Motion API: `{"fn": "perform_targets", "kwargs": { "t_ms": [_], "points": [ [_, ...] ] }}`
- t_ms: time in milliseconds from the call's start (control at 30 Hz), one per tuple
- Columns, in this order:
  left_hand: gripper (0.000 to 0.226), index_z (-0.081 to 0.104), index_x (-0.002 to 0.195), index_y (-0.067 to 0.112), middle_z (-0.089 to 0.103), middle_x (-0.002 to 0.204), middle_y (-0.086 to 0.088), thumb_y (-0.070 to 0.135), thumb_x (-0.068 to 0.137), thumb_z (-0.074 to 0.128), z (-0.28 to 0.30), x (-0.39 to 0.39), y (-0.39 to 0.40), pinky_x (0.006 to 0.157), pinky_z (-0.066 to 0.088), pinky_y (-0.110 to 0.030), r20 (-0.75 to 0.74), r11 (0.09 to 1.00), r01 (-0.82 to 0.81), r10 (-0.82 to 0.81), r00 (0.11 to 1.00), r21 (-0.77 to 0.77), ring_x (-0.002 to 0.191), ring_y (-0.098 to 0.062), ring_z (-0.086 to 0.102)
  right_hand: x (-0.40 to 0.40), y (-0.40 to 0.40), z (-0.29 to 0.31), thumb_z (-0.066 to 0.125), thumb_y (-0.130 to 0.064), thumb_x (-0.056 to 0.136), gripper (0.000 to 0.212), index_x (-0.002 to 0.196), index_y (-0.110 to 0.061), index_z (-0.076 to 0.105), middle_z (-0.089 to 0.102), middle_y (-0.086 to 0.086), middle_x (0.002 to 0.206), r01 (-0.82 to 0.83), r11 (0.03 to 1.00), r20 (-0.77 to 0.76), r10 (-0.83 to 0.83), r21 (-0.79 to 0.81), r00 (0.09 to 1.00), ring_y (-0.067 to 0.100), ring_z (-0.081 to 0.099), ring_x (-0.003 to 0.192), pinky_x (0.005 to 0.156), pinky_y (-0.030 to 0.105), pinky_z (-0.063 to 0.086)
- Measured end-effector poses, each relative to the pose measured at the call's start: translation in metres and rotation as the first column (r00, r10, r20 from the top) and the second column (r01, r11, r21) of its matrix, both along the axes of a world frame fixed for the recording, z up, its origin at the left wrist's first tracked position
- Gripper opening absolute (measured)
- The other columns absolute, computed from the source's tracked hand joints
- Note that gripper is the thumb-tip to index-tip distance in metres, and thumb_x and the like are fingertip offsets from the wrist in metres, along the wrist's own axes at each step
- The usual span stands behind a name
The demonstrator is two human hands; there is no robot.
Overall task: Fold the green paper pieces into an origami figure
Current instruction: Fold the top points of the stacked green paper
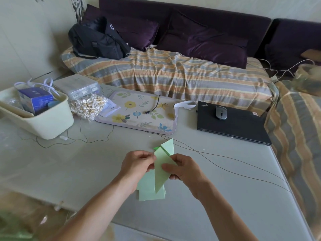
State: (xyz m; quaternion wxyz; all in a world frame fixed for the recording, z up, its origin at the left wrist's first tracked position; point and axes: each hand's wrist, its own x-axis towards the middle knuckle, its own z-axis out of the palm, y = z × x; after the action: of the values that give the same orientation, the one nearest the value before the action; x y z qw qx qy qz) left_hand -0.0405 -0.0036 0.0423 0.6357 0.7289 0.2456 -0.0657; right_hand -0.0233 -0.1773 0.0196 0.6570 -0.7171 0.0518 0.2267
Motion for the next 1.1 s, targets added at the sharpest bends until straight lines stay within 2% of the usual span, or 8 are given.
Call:
{"fn": "perform_targets", "kwargs": {
  "t_ms": [67, 133, 233, 500, 600, 700, 933, 1100],
  "points": [
    [0.005, 0.075, 0.079, 0.009, 0.074, 0.072, -0.005, 0.01, 0.083, 0.072, -0.001, 0.001, 0.0, 0.067, 0.055, -0.026, -0.024, 1.0, -0.017, 0.017, 1.0, -0.003, 0.063, -0.014, 0.07, 0.001, 0.002, 0.0, 0.077, -0.003, 0.085, 0.021, 0.104, -0.002, 0.069, 0.076, 0.018, 0.097, 0.063, 0.998, 0.002, -0.063, 0.03, 0.998, 0.022, 0.067, 0.077, 0.074, 0.033, 0.057],
    [0.008, 0.074, 0.075, 0.009, 0.073, 0.07, -0.004, 0.009, 0.081, 0.069, -0.001, 0.001, -0.001, 0.071, 0.057, -0.028, -0.042, 1.0, -0.02, 0.02, 0.999, -0.013, 0.064, -0.014, 0.071, 0.001, 0.001, 0.001, 0.075, -0.001, 0.086, 0.023, 0.108, -0.003, 0.067, 0.077, 0.015, 0.096, 0.155, 0.986, 0.004, -0.156, 0.067, 0.988, 0.021, 0.071, 0.076, 0.075, 0.035, 0.059],
    [0.008, 0.073, 0.075, 0.009, 0.074, 0.071, -0.004, 0.009, 0.081, 0.067, -0.002, 0.0, -0.002, 0.072, 0.058, -0.028, -0.049, 0.999, -0.033, 0.032, 0.998, -0.034, 0.065, -0.015, 0.072, 0.002, -0.001, 0.001, 0.075, -0.004, 0.087, 0.024, 0.11, -0.006, 0.067, 0.077, 0.017, 0.1, 0.218, 0.972, 0.013, -0.22, 0.094, 0.975, 0.024, 0.074, 0.08, 0.083, 0.041, 0.06],
    [0.011, 0.074, 0.078, 0.006, 0.077, 0.074, -0.009, 0.01, 0.086, 0.068, -0.003, 0.002, -0.001, 0.065, 0.053, -0.027, 0.0, 0.982, -0.17, 0.17, 0.985, -0.079, 0.067, -0.02, 0.073, -0.001, 0.002, 0.007, 0.064, 0.004, 0.092, 0.013, 0.102, -0.004, 0.067, 0.073, 0.022, 0.096, 0.17, 0.972, 0.043, -0.179, 0.164, 0.983, 0.027, 0.07, 0.083, 0.087, 0.041, 0.058],
    [0.01, 0.075, 0.081, 0.005, 0.077, 0.079, -0.013, 0.008, 0.087, 0.069, -0.002, 0.002, -0.001, 0.071, 0.058, -0.03, -0.003, 0.976, -0.175, 0.176, 0.984, -0.133, 0.071, -0.022, 0.075, -0.001, 0.002, 0.008, 0.061, 0.006, 0.093, 0.016, 0.102, -0.005, 0.067, 0.072, 0.018, 0.093, 0.158, 0.971, 0.048, -0.17, 0.181, 0.984, 0.027, 0.069, 0.083, 0.085, 0.038, 0.058],
    [0.006, 0.077, 0.085, 0.004, 0.078, 0.08, -0.015, 0.007, 0.087, 0.071, 0.001, -0.001, -0.002, 0.081, 0.06, -0.035, -0.013, 0.977, -0.107, 0.106, 0.994, -0.182, 0.075, -0.023, 0.075, -0.002, 0.003, 0.008, 0.06, 0.007, 0.093, 0.017, 0.102, -0.005, 0.067, 0.072, 0.019, 0.093, 0.165, 0.968, 0.043, -0.176, 0.186, 0.983, 0.027, 0.07, 0.083, 0.086, 0.039, 0.059],
    [0.018, 0.077, 0.07, 0.011, 0.077, 0.075, -0.015, 0.001, 0.084, 0.071, 0.007, -0.003, -0.006, 0.079, 0.059, -0.033, 0.011, 0.975, -0.13, 0.134, 0.991, -0.182, 0.075, -0.025, 0.074, -0.005, 0.005, 0.013, 0.052, 0.011, 0.092, 0.025, 0.1, -0.006, 0.07, 0.071, 0.012, 0.085, 0.105, 0.974, 0.078, -0.122, 0.2, 0.989, 0.023, 0.069, 0.077, 0.071, 0.029, 0.059],
    [0.007, 0.077, 0.079, 0.004, 0.077, 0.08, -0.019, 0.003, 0.084, 0.072, 0.007, 0.0, -0.006, 0.072, 0.057, -0.029, -0.007, 0.963, -0.164, 0.167, 0.986, -0.214, 0.075, -0.027, 0.075, -0.007, 0.008, 0.018, 0.05, 0.009, 0.095, 0.032, 0.098, -0.009, 0.076, 0.077, 0.008, 0.086, 0.101, 0.979, 0.122, -0.123, 0.175, 0.985, 0.018, 0.071, 0.075, 0.068, 0.024, 0.057]
  ]
}}
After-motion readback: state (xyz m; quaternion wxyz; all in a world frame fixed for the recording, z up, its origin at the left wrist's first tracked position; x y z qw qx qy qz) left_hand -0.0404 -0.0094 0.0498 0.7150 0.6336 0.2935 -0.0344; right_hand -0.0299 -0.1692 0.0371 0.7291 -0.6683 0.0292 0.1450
